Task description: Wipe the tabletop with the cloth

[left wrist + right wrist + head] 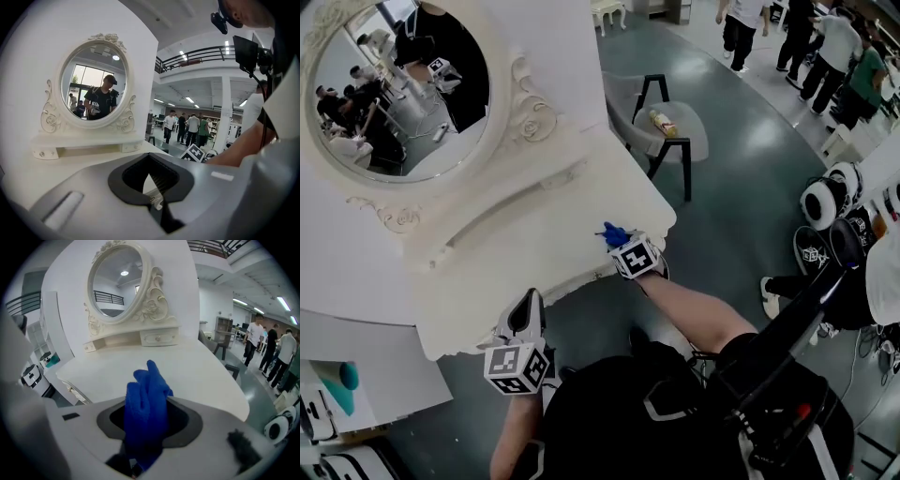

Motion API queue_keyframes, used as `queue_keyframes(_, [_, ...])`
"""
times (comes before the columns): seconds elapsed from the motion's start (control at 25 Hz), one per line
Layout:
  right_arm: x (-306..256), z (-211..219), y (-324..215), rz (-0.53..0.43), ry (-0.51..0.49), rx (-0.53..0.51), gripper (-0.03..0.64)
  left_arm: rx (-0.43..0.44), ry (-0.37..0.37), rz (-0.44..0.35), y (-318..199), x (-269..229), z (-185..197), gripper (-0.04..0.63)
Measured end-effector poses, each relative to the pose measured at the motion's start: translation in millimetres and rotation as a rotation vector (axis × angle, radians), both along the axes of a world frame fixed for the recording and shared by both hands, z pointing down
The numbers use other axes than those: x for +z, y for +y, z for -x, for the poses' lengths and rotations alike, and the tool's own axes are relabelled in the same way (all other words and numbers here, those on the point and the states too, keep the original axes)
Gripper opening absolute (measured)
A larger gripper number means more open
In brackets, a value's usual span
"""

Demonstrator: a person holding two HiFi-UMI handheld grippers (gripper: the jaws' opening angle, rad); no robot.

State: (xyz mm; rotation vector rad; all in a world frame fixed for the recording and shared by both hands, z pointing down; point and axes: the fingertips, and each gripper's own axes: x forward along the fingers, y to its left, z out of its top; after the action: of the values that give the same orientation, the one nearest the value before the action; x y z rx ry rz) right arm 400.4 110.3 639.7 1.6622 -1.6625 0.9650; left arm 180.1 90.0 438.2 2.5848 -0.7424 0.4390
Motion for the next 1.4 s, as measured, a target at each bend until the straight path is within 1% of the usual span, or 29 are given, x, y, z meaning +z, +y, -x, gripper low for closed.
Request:
queue_keyframes(0.28, [-4.0, -66.7, 13.9, 0.001, 0.035, 0.075, 0.160, 0.039, -0.008, -0.007, 7.0, -2.2, -29.9, 0.008])
queue_keyframes(0.4, [-4.0, -92.0, 20.1, 0.020, 0.051, 0.099, 0.160, 0.047, -0.007, -0.006, 8.8, -2.8, -37.8, 0.008])
queue_keyframes(0.52, [-0.6, -119.0, 32.1, 0.047, 0.091, 0.111, 0.160, 0.050, -0.008, -0.007, 12.2, -2.4, -44.4, 0.008])
queue_keyframes(0.68, [-9.0, -133.5, 30.0, 0.007, 0.067, 0.108, 0.160, 0.050, -0.008, -0.009, 14.6, -3.6, -44.5, 0.008])
queue_keyframes(0.76, [-13.5, -140.9, 32.1, -0.003, 0.073, 0.127, 0.160, 0.047, -0.005, -0.011, 14.3, -4.5, -41.4, 0.008])
queue_keyframes(0.84, [-25.7, -143.9, 32.3, -0.049, 0.071, 0.150, 0.160, 0.043, 0.001, -0.015, 12.5, -6.9, -37.0, 0.008])
queue_keyframes(0.92, [-44.9, -136.7, 26.9, -0.112, 0.072, 0.135, 0.160, 0.039, 0.011, -0.024, 7.4, -10.8, -29.5, 0.008])
queue_keyframes(1.04, [-81.8, -111.4, 10.7, -0.220, 0.075, 0.090, 0.160, 0.030, 0.021, -0.043, -6.0, -17.1, -11.2, 0.008])
queue_keyframes(1.28, [-172.2, -43.3, -21.6, -0.451, 0.033, 0.036, 0.160, -0.008, 0.071, -0.080, -35.7, -31.6, 31.0, 0.008])
queue_keyframes(1.4, [-213.8, 0.4, -33.0, -0.567, -0.016, 0.012, 0.160, -0.032, 0.096, -0.071, -48.0, -39.5, 59.0, 0.008])
